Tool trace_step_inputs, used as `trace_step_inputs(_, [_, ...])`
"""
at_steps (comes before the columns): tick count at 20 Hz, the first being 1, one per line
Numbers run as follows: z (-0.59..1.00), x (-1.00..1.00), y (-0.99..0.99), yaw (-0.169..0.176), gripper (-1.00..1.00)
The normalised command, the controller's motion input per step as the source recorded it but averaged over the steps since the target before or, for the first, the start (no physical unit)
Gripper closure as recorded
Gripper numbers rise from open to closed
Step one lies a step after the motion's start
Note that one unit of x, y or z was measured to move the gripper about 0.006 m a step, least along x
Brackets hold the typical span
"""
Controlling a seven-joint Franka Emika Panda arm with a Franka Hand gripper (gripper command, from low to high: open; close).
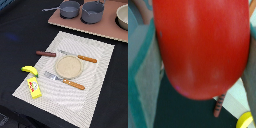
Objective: Interact with the objects in diverse but meaningful ways.
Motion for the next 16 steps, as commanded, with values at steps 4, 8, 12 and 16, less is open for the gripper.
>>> trace_step_inputs(4, [0.0,0.35,0.65,-0.059,1.0])
trace_step_inputs(8, [0.0,0.25,0.56,-0.048,1.0])
trace_step_inputs(12, [-0.06,0.33,0.4,-0.044,1.0])
trace_step_inputs(16, [-0.09,0.42,0.32,-0.052,1.0])
